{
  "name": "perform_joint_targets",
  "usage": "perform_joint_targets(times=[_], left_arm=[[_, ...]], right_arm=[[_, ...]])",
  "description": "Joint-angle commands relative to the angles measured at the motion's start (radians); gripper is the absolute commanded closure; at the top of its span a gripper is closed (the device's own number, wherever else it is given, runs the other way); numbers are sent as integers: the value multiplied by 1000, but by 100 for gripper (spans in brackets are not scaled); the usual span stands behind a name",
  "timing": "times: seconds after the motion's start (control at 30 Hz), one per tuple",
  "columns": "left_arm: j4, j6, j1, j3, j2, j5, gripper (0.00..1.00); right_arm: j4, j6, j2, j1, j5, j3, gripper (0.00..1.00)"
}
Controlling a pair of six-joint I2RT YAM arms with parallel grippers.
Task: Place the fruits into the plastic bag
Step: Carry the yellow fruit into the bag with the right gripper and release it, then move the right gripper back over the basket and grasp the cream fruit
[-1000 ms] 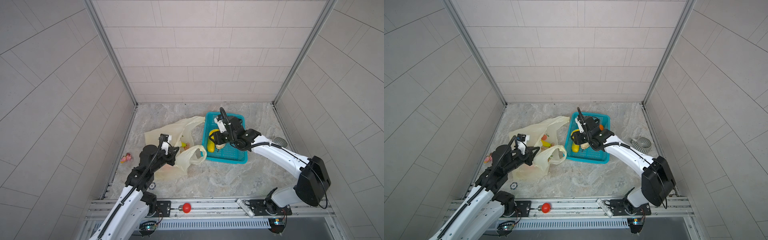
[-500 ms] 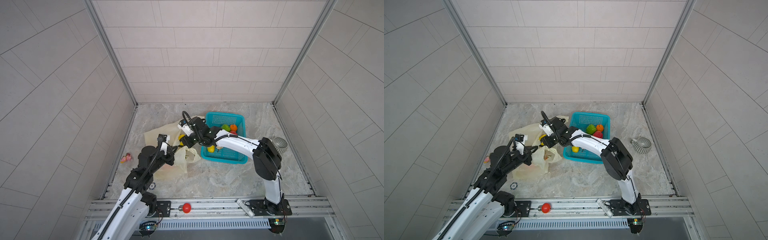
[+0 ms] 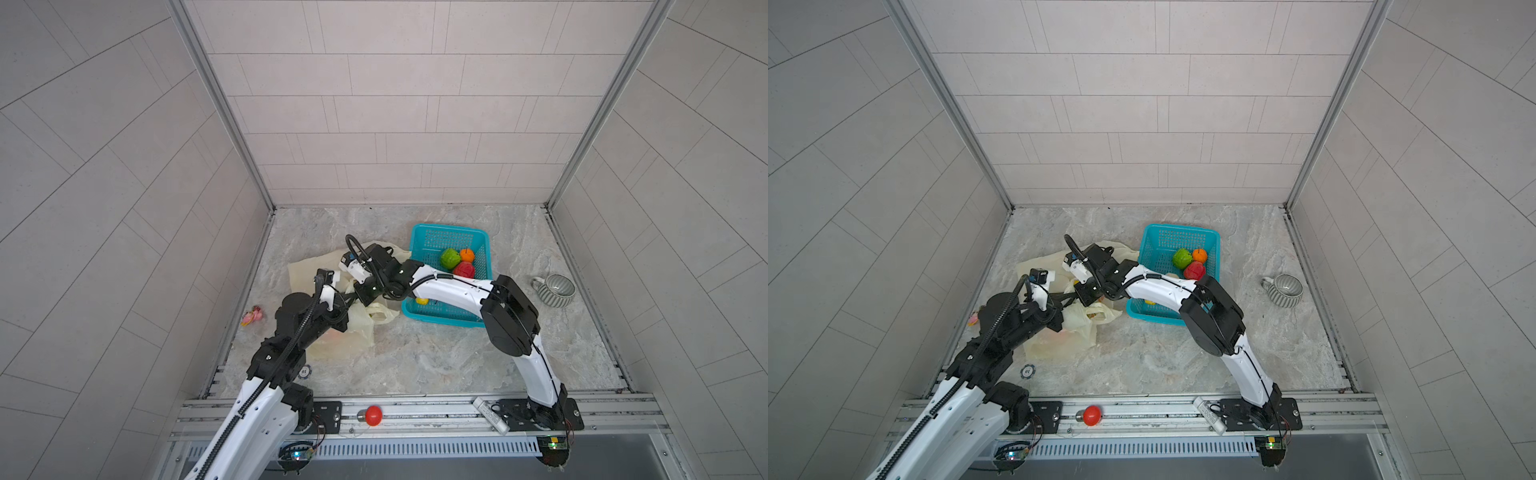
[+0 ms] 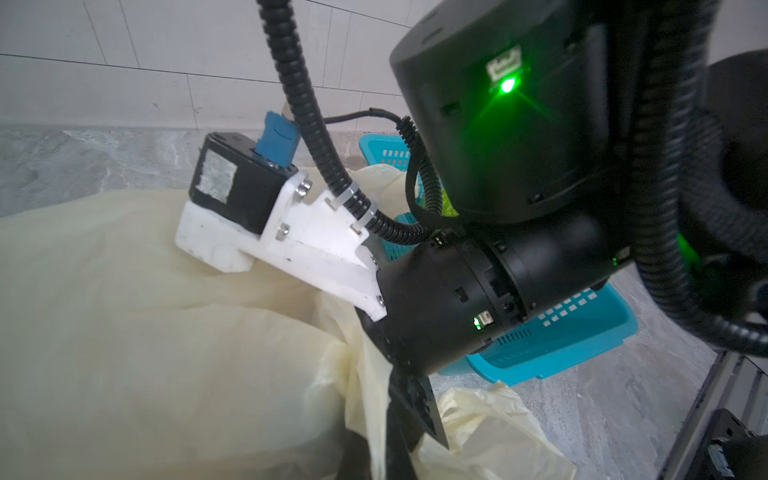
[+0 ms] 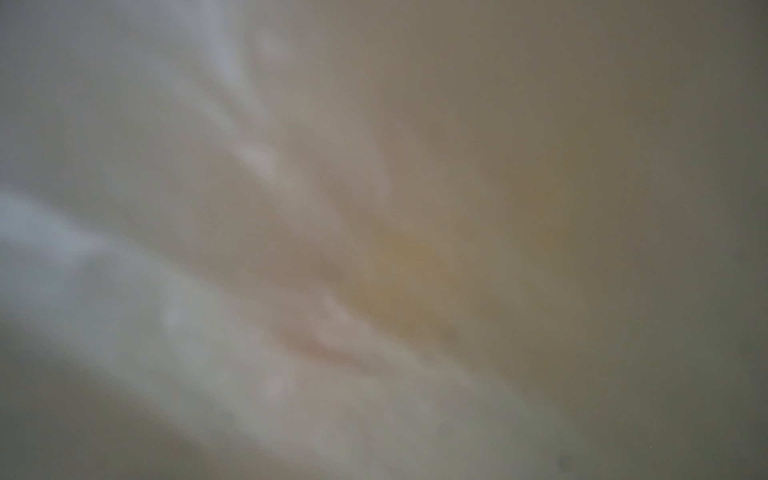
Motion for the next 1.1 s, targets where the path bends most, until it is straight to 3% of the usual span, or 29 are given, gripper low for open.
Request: perform_joint_targets(times=[0.0, 0.33, 0.63, 0.77, 1.07], left_arm=[[14, 13, 6, -5, -3, -24, 100], [10, 18, 6, -7, 1, -22, 100], [7, 20, 6, -7, 3, -24, 100], [8, 20, 6, -7, 5, -26, 100], [4, 23, 6, -7, 0, -29, 100]], right_arm=[[30, -29, -146, -24, 36, -58, 7], [116, -27, -483, -122, 137, -383, 8], [129, 19, -705, -209, 458, -615, 9], [92, 80, -730, -272, 539, -678, 10], [-66, 109, -568, -357, 428, -604, 13]])
